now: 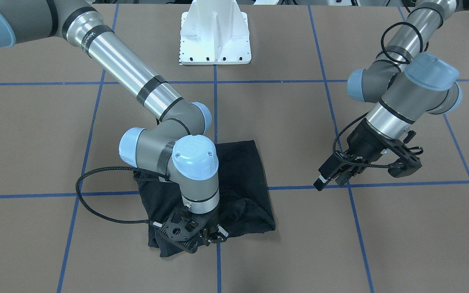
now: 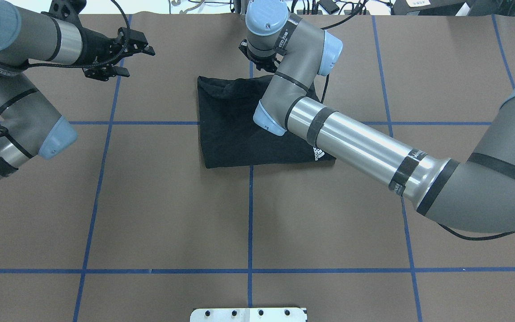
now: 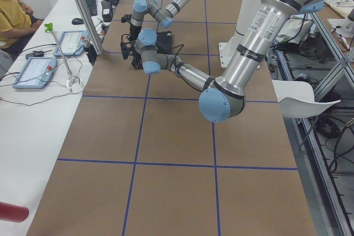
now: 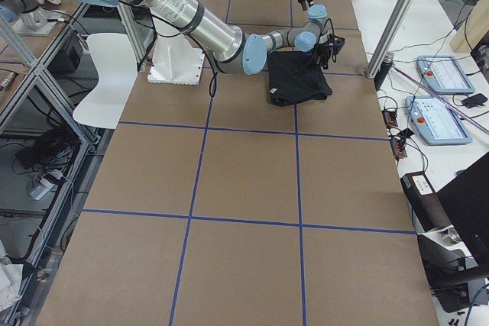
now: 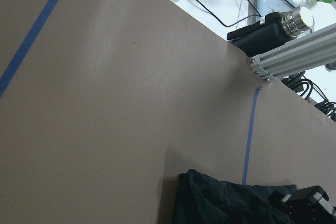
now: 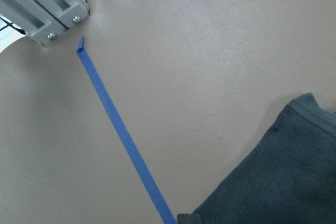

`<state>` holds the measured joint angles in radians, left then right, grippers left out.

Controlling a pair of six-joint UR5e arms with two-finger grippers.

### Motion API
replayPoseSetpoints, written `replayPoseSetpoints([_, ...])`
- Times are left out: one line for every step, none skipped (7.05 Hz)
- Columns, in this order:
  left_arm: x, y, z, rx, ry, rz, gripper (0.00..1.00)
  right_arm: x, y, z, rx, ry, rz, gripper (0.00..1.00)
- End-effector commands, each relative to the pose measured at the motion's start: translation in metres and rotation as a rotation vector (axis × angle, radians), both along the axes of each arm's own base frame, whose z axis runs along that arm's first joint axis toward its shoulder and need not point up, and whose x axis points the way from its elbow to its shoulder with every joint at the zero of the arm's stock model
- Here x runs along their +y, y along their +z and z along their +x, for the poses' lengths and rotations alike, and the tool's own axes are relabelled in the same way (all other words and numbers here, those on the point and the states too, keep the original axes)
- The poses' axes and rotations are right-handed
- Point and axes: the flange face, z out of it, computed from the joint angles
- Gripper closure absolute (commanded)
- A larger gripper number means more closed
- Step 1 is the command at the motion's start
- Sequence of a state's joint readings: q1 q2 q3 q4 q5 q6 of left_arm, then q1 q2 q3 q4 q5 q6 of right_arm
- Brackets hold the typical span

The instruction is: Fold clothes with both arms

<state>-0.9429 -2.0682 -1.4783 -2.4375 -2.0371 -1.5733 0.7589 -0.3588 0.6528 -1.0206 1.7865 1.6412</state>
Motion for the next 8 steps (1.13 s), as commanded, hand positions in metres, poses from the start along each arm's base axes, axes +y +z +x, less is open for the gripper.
replayPoseSetpoints([0.000,0.001,0.000,-0.001,0.000,0.000,0.04,-0.002,-0.053,0.008,-0.044,-0.043,-0.033,1.00])
replayPoseSetpoints([0.000,0.009,-0.002,-0.008,0.001,-0.007,0.04,0.039,-0.067,-0.026,-0.069,-0.099,-0.014,1.00])
replayPoseSetpoints([-0.002,0.009,-0.005,-0.009,-0.006,-0.008,0.04,0.078,-0.060,-0.048,-0.057,-0.142,-0.029,1.00])
replayPoseSetpoints([-0.004,0.009,-0.011,-0.009,-0.010,-0.007,0.04,0.102,-0.068,-0.041,-0.049,-0.157,-0.030,1.00])
replayPoseSetpoints([-0.004,0.009,-0.010,-0.010,-0.011,-0.007,0.04,0.116,-0.070,-0.043,-0.035,-0.170,-0.042,1.00])
replayPoseSetpoints([-0.005,0.014,-0.009,-0.013,-0.010,-0.012,0.04,0.125,-0.065,-0.050,-0.031,-0.183,-0.041,1.00])
replayPoseSetpoints([-0.005,0.014,-0.009,-0.012,-0.011,-0.011,0.04,0.126,-0.044,-0.054,-0.004,-0.175,-0.034,1.00])
replayPoseSetpoints([-0.005,0.014,-0.009,-0.011,-0.010,-0.012,0.04,0.115,-0.040,-0.047,0.022,-0.141,-0.015,1.00])
